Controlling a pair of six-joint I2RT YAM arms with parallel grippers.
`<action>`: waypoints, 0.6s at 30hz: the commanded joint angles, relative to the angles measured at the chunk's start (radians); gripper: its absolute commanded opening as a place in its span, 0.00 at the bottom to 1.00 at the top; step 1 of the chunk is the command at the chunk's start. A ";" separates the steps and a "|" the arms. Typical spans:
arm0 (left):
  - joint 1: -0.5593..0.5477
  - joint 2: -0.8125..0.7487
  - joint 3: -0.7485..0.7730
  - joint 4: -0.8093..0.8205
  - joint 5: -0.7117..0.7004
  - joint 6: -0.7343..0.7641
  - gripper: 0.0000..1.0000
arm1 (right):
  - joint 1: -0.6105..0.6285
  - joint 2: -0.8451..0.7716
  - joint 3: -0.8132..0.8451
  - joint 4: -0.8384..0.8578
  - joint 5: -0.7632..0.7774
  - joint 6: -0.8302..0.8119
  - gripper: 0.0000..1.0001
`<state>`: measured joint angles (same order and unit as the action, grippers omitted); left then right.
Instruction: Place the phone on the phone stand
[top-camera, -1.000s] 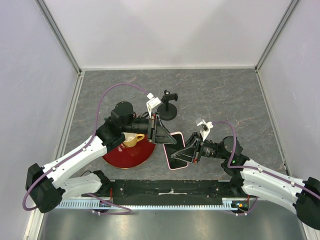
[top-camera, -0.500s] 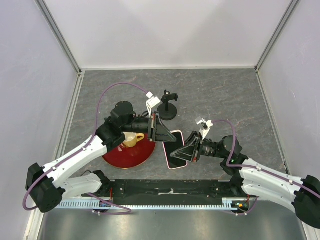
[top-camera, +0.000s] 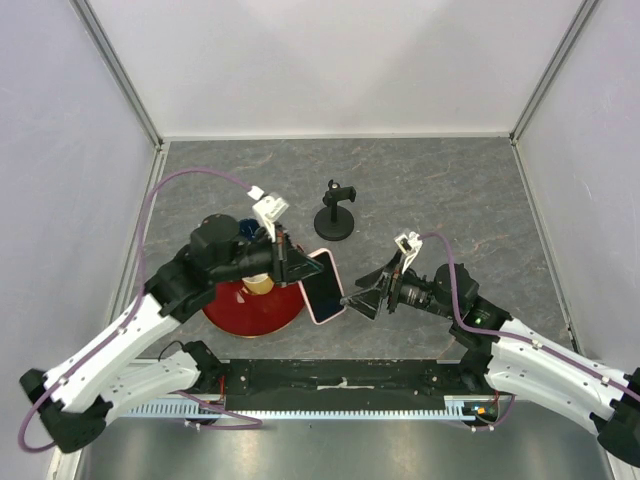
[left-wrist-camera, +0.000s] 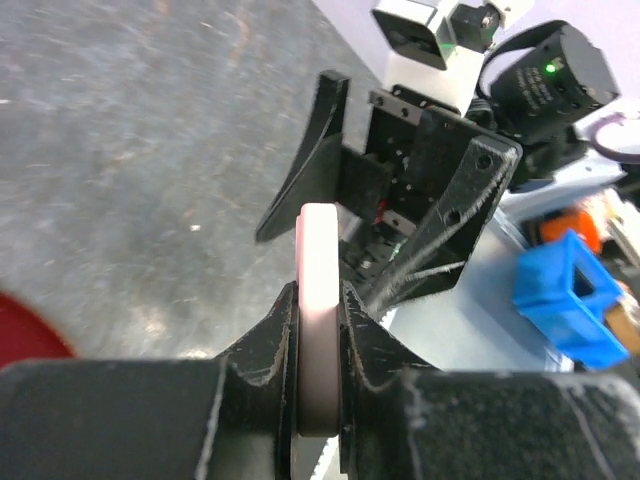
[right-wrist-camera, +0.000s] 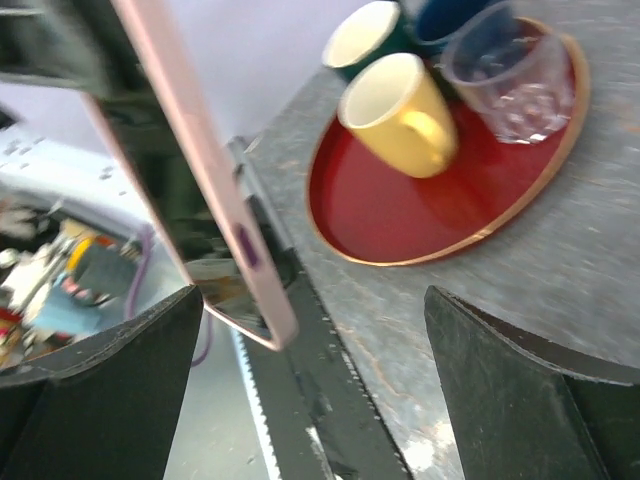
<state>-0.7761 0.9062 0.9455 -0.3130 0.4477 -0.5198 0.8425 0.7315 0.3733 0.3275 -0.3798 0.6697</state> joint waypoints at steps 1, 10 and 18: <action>-0.002 -0.142 0.061 -0.145 -0.269 0.090 0.02 | 0.000 0.003 0.110 -0.324 0.372 -0.073 0.98; 0.000 -0.260 0.058 -0.193 -0.408 0.108 0.02 | -0.005 0.248 0.286 -0.547 0.742 -0.218 0.95; 0.000 -0.155 0.154 -0.167 -0.446 0.193 0.02 | -0.239 0.451 0.434 -0.316 0.428 -0.321 0.80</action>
<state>-0.7765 0.7059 1.0153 -0.5751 0.0528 -0.4053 0.7265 1.1172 0.7200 -0.1638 0.2203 0.4133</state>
